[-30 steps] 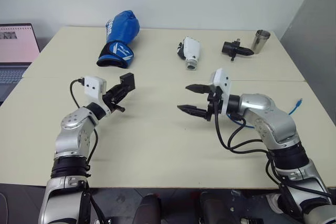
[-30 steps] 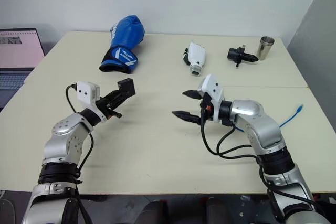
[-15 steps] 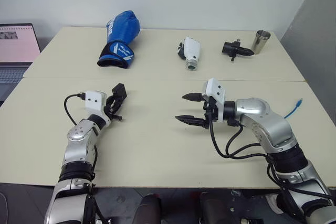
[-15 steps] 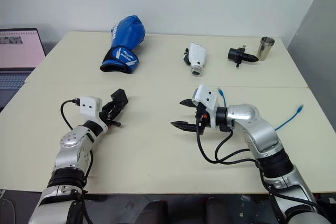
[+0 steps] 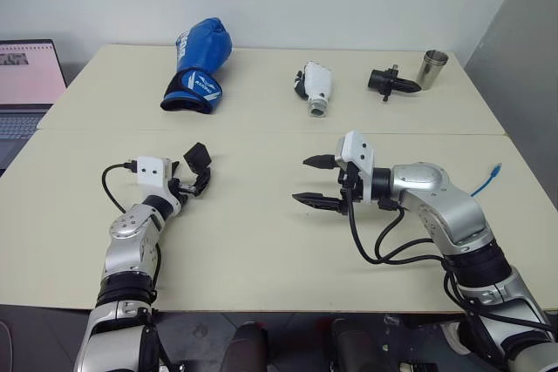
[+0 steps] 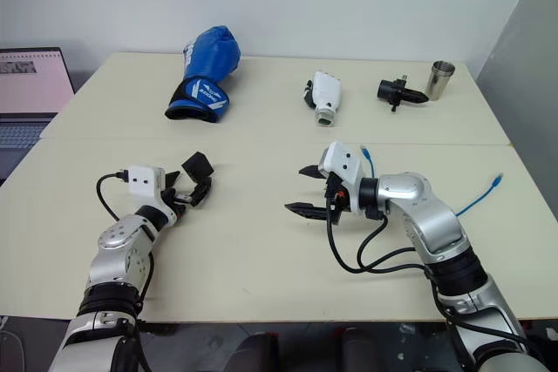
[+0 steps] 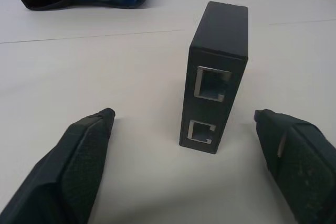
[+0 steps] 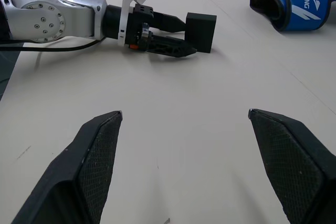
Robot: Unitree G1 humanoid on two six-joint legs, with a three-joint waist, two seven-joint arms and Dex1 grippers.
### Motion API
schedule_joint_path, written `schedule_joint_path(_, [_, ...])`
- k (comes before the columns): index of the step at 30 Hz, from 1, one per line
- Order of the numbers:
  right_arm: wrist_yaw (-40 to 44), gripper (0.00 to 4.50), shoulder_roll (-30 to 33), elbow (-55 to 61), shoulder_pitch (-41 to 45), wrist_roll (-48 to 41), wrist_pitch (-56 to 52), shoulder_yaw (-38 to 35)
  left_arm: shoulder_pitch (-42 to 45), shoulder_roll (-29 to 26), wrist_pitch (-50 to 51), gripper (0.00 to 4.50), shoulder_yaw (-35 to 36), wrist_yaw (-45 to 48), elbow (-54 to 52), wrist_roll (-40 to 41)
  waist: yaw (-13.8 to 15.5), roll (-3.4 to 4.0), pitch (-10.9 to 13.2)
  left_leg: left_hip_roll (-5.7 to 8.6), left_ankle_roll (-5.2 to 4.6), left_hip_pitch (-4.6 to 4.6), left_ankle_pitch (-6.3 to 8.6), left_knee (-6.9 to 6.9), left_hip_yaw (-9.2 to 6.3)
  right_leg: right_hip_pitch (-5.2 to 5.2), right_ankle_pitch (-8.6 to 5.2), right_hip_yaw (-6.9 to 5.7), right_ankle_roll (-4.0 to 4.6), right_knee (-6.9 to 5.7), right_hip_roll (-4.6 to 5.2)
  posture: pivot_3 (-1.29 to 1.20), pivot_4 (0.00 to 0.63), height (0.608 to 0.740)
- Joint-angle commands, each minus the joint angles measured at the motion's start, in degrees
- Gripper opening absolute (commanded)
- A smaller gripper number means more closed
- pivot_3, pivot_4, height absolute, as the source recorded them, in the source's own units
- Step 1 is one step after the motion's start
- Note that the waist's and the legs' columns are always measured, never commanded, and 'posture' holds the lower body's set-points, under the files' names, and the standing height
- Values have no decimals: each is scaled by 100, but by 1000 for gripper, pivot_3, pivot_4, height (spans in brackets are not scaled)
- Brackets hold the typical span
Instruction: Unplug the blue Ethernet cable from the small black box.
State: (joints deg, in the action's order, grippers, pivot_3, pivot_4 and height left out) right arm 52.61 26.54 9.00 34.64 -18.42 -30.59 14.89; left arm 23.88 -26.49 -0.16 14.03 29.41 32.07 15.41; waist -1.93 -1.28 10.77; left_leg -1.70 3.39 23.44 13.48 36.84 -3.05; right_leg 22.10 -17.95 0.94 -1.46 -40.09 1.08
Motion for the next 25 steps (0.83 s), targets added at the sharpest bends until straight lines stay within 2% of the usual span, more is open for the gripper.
schedule_joint_path(1, [63, 4086, 66, 314, -26, 2, 86, -36, -407, -207, 221, 4465, 87, 47, -772, 27, -5, 0, 0, -1, 0, 0, 0, 0, 1, 0, 0, 1, 0, 0, 0, 0, 150, 740])
schedule_joint_path(8, [53, 4086, 421, 908, -474, -421, -369, -501, -1370, -1112, 1503, 4465, -164, 811, -2989, 172, 27, 0, 0, -2, 0, 3, 0, -3, -2, 0, 0, 2, 0, 5, 3, 0, 150, 740])
schedule_joint_path(12, [-97, 4086, 669, 1270, -979, -663, -267, -1216, -1618, -1824, 2136, 4465, -162, 1511, -3942, 438, 48, 0, 0, 0, 1, 3, 0, -2, -8, -6, 0, -3, 0, 8, 5, 0, 150, 740])
schedule_joint_path(14, [-58, 4086, 760, 1342, -1197, -761, -18, -1573, -1602, -2029, 2227, 4465, -100, 1774, -4077, 565, 48, 0, 0, 1, 0, 3, 0, -2, -9, -9, -1, -3, 0, 9, 5, 0, 150, 740])
schedule_joint_path(17, [358, 4086, 1331, 1402, -1436, -1020, -116, -2037, -1447, -2363, 2325, 4465, -2, 2232, -4013, 754, 32, 3, 2, 1, 0, -2, 0, -4, 0, -9, -1, 0, -1, 9, 3, 0, 150, 740])
schedule_joint_path(25, [659, 4086, 2133, 1303, -1590, -1473, -446, -2543, -1017, -2590, 2418, 4465, 45, 2777, -3613, 993, 4, 3, 2, -5, -1, -5, 1, -6, 0, -8, -1, 1, 0, 9, -6, 0, 150, 740])
